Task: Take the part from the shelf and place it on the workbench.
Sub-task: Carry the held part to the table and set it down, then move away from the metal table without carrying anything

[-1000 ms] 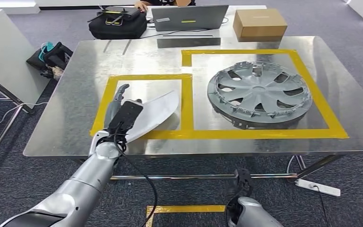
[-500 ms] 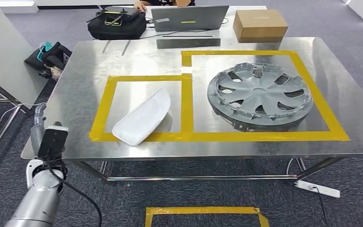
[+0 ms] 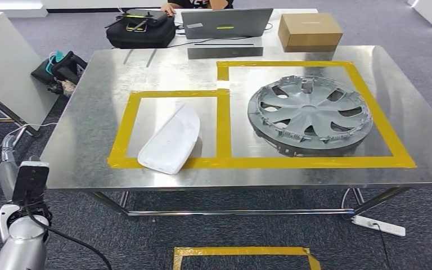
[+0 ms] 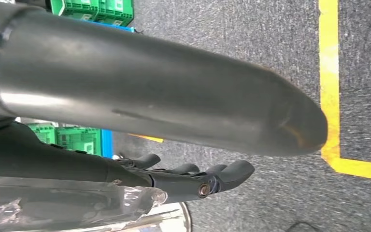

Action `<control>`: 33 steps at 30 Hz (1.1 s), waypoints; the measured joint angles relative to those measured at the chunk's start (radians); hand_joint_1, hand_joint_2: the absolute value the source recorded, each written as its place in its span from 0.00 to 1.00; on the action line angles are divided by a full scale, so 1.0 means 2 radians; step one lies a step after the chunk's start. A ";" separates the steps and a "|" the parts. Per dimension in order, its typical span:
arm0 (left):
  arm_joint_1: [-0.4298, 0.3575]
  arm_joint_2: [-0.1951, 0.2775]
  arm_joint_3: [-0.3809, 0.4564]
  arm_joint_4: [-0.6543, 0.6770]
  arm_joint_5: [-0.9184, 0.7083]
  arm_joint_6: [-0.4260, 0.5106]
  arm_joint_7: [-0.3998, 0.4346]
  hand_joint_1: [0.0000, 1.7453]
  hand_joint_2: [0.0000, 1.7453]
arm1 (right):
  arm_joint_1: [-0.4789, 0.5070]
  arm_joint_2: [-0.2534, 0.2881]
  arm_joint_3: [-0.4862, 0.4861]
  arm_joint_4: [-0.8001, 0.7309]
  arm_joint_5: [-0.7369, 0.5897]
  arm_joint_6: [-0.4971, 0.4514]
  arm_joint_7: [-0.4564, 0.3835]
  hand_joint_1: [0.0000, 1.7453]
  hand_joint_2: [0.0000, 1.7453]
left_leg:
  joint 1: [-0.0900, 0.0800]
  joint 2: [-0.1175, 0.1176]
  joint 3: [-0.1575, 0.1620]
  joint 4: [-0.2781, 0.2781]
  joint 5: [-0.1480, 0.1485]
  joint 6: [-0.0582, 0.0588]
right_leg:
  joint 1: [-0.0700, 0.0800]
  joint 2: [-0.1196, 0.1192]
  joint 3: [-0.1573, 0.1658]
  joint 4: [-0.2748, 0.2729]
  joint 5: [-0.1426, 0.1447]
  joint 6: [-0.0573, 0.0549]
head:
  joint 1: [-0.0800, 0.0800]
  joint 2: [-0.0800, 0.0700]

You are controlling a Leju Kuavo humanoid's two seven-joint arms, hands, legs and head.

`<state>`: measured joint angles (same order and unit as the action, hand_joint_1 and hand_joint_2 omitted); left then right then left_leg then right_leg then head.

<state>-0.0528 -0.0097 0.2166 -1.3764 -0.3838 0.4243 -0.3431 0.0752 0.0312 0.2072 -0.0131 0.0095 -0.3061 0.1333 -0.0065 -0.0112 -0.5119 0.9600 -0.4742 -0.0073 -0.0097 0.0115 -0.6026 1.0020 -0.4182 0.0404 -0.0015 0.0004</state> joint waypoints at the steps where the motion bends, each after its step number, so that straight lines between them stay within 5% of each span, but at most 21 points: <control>1: 0.001 0.000 0.002 -0.002 0.002 -0.002 -0.002 0.00 0.00 | 0.000 -0.001 0.002 0.000 -0.003 0.001 0.000 0.00 0.00 | 0.000 0.000 0.000 0.000 0.000 0.000 | 0.000 0.000 0.000 0.000 0.000 0.000 | 0.000 0.000; 11: 0.021 -0.002 0.014 -0.045 0.050 -0.024 -0.049 0.00 0.00 | -0.008 -0.008 0.029 0.002 -0.039 0.015 -0.006 0.00 0.00 | -0.002 0.000 0.000 0.002 -0.002 0.003 | -0.002 0.000 0.001 -0.001 0.001 0.003 | 0.000 0.000; 17: 0.031 -0.009 0.015 -0.085 0.069 -0.025 -0.071 0.00 0.00 | -0.013 -0.010 0.046 0.003 -0.063 0.021 -0.007 0.00 0.00 | -0.002 0.001 0.001 0.000 0.004 0.014 | -0.004 0.000 0.001 -0.001 0.000 0.013 | 0.000 0.000; 19: 0.033 -0.012 0.014 -0.097 0.071 -0.025 -0.074 0.00 0.00 | -0.015 -0.012 0.049 0.003 -0.076 0.021 -0.005 0.00 0.00 | 0.001 0.002 0.002 -0.004 0.009 0.017 | -0.004 -0.001 -0.011 0.028 -0.023 0.016 | 0.001 0.000; 21: 0.036 -0.015 0.013 -0.103 0.072 -0.026 -0.075 0.00 0.00 | -0.017 -0.012 0.051 0.004 -0.089 0.021 -0.003 0.00 0.00 | 0.002 0.004 0.001 -0.004 0.010 0.018 | -0.004 -0.002 -0.037 0.093 -0.057 0.019 | 0.003 0.000; 23: 0.038 -0.017 0.011 -0.107 0.072 -0.026 -0.075 0.00 0.00 | -0.018 -0.012 0.053 0.004 -0.100 0.022 0.000 0.00 0.00 | 0.002 0.005 0.000 -0.003 0.010 0.018 | -0.005 -0.002 -0.053 0.137 -0.068 0.021 | 0.003 0.000; 24: 0.039 -0.017 0.010 -0.108 0.072 -0.026 -0.075 0.00 0.00 | -0.019 -0.012 0.055 0.004 -0.104 0.023 0.001 0.00 0.00 | 0.003 0.005 0.000 -0.003 0.010 0.018 | -0.005 -0.002 -0.047 0.131 -0.060 0.022 | 0.003 0.000; 26: 0.040 -0.018 0.007 -0.112 0.072 -0.026 -0.076 0.00 0.00 | -0.020 -0.012 0.057 0.004 -0.108 0.024 0.003 0.00 0.00 | 0.005 0.005 0.000 0.001 0.008 0.014 | -0.007 -0.003 -0.012 0.072 -0.033 0.025 | 0.003 0.000; 28: 0.041 -0.019 0.005 -0.116 0.072 -0.027 -0.076 0.00 0.00 | -0.023 -0.012 0.058 0.004 -0.109 0.026 0.004 0.00 0.00 | 0.005 0.004 -0.003 0.006 0.006 0.007 | -0.007 -0.002 0.019 0.020 -0.021 0.022 | 0.004 0.000; 31: 0.041 -0.019 0.002 -0.123 0.072 -0.031 -0.079 0.00 0.00 | -0.027 -0.012 0.064 0.004 -0.112 0.034 0.008 0.00 0.00 | 0.003 0.004 -0.008 0.011 0.009 -0.003 | -0.005 0.000 0.021 0.011 -0.022 0.008 | 0.003 0.000; 33: 0.042 -0.019 -0.001 -0.128 0.071 -0.033 -0.080 0.00 0.00 | -0.028 -0.012 0.068 0.004 -0.116 0.036 0.011 0.00 0.00 | 0.004 0.004 -0.015 0.021 -0.003 -0.008 | -0.006 0.000 0.016 0.011 -0.018 -0.001 | 0.001 0.000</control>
<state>0.0308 -0.0484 0.2140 -1.6314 -0.2409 0.3589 -0.5025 0.0191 0.0072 0.3439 -0.0050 -0.2222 -0.2344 0.1558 0.0021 -0.0031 -0.5420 1.0022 -0.4794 -0.0239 -0.0210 0.0114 -0.5713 1.0235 -0.4549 0.0392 0.0014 0.0004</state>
